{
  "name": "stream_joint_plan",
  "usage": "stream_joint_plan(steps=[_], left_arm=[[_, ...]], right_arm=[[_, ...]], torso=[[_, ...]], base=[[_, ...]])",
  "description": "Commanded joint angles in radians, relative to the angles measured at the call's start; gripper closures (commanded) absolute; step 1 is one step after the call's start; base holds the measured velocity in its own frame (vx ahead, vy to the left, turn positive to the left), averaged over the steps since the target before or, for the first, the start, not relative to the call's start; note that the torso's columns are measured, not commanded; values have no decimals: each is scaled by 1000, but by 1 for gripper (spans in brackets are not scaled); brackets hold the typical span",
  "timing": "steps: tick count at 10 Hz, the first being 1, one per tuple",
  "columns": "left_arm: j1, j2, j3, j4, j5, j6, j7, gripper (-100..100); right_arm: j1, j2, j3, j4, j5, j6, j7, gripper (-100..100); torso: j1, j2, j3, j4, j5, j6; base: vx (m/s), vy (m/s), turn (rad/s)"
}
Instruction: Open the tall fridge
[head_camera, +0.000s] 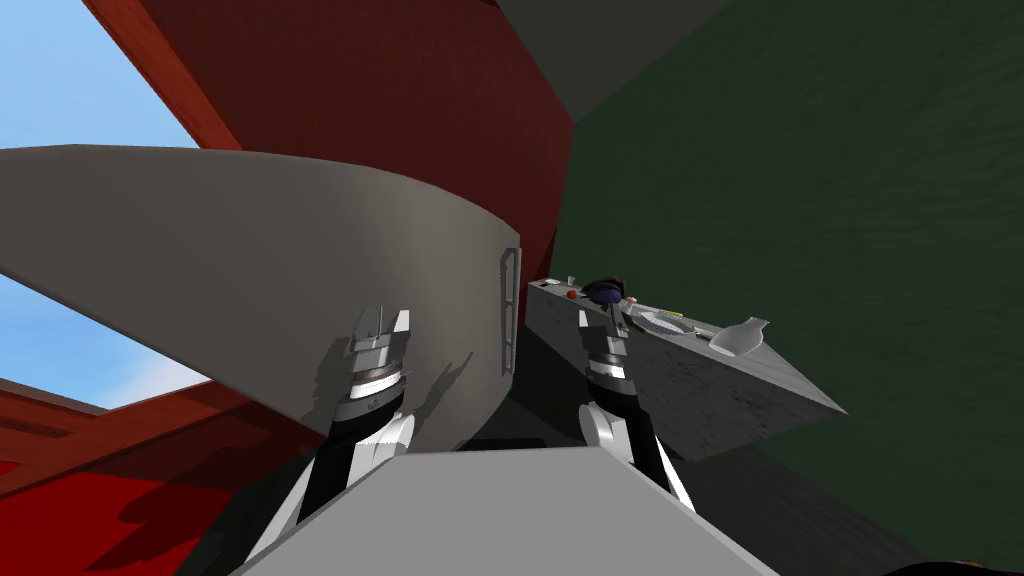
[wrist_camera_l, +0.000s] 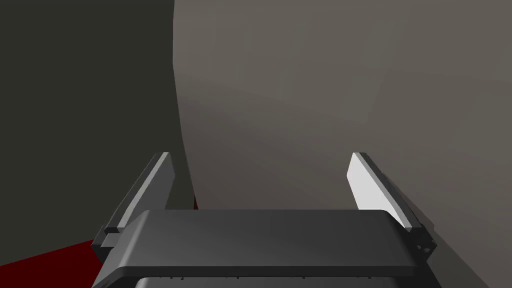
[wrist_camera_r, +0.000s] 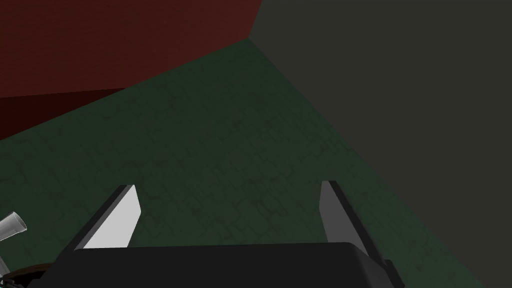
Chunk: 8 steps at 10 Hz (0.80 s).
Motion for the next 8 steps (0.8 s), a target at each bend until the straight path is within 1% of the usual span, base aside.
stream_joint_plan(steps=[1,3,8], left_arm=[[0,0,0,0,0,0,0,0],[0,0,0,0,0,0,0,0],[0,0,0,0,0,0,0,0]], right_arm=[[0,0,0,0,0,0,0,0],[0,0,0,0,0,0,0,0],[0,0,0,0,0,0,0,0]], torso=[[0,40,-82,41,0,0],[0,175,-351,176,0,0],[0,544,-1087,544,0,0]], base=[[0,0,0],[0,0,0],[0,0,0]])
